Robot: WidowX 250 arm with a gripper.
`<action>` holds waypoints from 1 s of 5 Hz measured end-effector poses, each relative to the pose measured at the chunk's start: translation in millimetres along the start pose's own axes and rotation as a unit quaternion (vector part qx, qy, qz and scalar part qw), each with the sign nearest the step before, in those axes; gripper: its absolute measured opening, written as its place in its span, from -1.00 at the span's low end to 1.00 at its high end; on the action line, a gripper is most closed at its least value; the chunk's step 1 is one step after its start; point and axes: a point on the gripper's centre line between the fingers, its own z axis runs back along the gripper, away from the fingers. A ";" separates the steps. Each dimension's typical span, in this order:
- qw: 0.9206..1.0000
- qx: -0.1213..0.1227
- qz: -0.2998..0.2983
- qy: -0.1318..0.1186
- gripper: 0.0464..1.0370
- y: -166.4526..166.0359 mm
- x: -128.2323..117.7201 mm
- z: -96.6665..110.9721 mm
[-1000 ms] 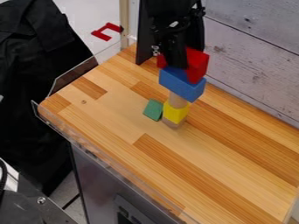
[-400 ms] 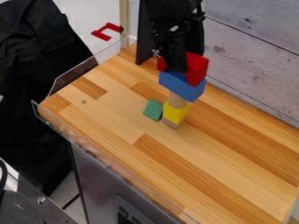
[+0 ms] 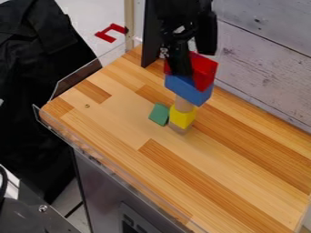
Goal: Place the red rectangular block on top of the arch
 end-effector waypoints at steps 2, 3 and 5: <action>1.000 -0.012 -0.008 -0.005 0.92 -3.0 1.4 19.7; 0.999 -0.028 -0.031 -0.014 0.92 -12.8 -0.5 45.5; 0.977 0.020 -0.201 -0.061 0.92 -13.9 -26.1 92.6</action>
